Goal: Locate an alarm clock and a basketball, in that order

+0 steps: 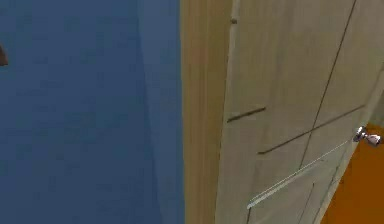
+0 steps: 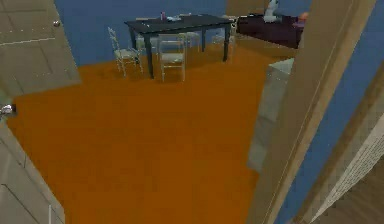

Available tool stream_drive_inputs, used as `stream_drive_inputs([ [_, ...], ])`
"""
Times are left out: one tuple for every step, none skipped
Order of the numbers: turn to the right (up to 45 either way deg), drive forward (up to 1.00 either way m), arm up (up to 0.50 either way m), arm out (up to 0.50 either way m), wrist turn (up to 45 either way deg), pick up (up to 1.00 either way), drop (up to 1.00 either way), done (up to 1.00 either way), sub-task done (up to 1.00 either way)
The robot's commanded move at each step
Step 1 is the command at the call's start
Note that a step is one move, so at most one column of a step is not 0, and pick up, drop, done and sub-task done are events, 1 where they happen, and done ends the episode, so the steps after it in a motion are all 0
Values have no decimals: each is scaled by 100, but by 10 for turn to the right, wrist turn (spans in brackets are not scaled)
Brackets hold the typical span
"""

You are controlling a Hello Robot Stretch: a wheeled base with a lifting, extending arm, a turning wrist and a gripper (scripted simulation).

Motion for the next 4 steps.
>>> stream_drive_inputs([
  [450,0,0,0,0,0,0,0,0],
  [180,0,0,0,0,0,0,0,0],
  [0,100,0,0,0,0,0,0,0],
  [0,20,0,0,0,0,0,0,0],
])
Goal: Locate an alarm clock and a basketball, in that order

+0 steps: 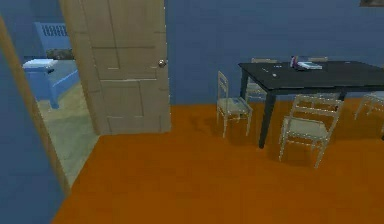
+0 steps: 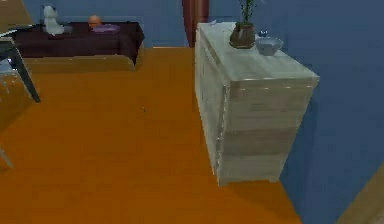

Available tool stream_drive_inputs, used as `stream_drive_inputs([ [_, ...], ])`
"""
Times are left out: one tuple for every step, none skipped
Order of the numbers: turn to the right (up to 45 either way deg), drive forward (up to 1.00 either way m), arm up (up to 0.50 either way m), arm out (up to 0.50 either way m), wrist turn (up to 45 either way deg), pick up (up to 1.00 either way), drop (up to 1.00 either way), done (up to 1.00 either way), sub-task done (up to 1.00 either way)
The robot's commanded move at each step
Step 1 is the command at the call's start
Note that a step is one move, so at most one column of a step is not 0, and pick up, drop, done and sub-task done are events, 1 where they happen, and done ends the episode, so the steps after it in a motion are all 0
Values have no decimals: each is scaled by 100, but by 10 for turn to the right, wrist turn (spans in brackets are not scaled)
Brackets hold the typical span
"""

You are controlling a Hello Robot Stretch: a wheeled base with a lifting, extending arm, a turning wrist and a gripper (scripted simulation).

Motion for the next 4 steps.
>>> stream_drive_inputs([
  [-210,0,0,0,0,0,0,0,0],
  [0,100,0,0,0,0,0,0,0],
  [0,55,0,0,0,0,0,0,0],
  [-240,0,0,0,0,0,0,0,0],
])
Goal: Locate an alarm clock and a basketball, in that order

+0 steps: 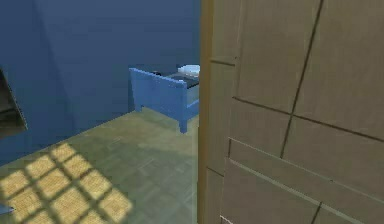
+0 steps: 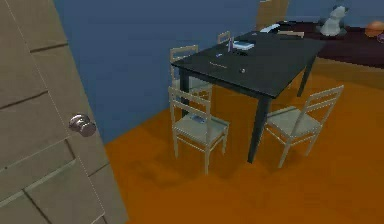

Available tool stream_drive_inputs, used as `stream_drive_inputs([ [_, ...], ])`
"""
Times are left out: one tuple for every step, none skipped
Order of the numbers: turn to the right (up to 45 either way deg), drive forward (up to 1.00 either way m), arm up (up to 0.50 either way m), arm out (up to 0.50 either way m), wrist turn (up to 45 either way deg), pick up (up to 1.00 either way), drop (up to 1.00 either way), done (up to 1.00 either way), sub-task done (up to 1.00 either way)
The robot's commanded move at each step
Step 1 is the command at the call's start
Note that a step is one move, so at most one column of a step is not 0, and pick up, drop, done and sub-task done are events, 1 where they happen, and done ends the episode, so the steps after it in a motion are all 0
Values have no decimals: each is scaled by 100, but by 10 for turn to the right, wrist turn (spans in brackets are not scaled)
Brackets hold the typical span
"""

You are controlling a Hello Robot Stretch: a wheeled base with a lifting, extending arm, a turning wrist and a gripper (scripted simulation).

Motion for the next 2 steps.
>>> stream_drive_inputs([
  [0,45,0,0,0,0,0,0,0],
  [-450,0,0,0,0,0,0,0,0],
])
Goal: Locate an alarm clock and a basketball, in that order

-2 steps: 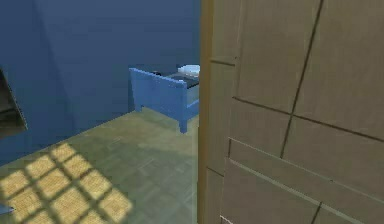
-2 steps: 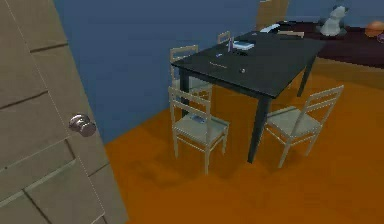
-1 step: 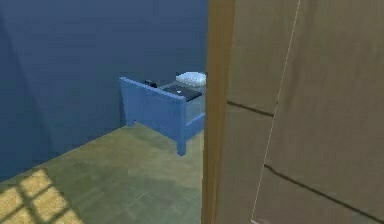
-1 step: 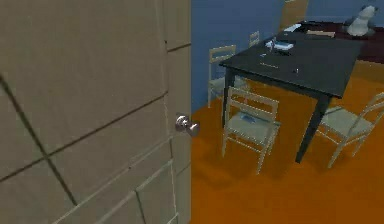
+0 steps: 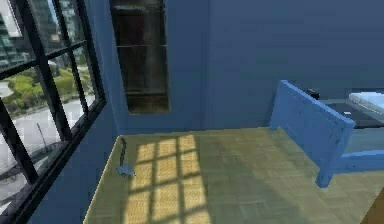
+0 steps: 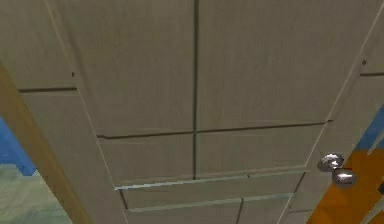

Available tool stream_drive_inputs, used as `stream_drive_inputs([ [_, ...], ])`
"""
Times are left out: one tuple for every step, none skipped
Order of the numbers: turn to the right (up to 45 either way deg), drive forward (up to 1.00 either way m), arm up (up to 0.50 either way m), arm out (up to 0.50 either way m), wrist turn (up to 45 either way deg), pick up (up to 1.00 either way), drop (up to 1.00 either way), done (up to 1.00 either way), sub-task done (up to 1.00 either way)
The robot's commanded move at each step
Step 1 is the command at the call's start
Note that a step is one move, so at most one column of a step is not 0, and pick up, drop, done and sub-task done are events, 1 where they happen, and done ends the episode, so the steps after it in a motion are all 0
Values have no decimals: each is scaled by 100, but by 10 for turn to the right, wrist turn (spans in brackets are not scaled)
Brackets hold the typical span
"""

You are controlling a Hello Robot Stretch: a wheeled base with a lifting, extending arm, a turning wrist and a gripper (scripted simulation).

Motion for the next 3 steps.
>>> stream_drive_inputs([
  [-60,0,0,0,0,0,0,0,0],
  [0,45,0,0,0,0,0,0,0],
  [450,0,0,0,0,0,0,0,0],
])
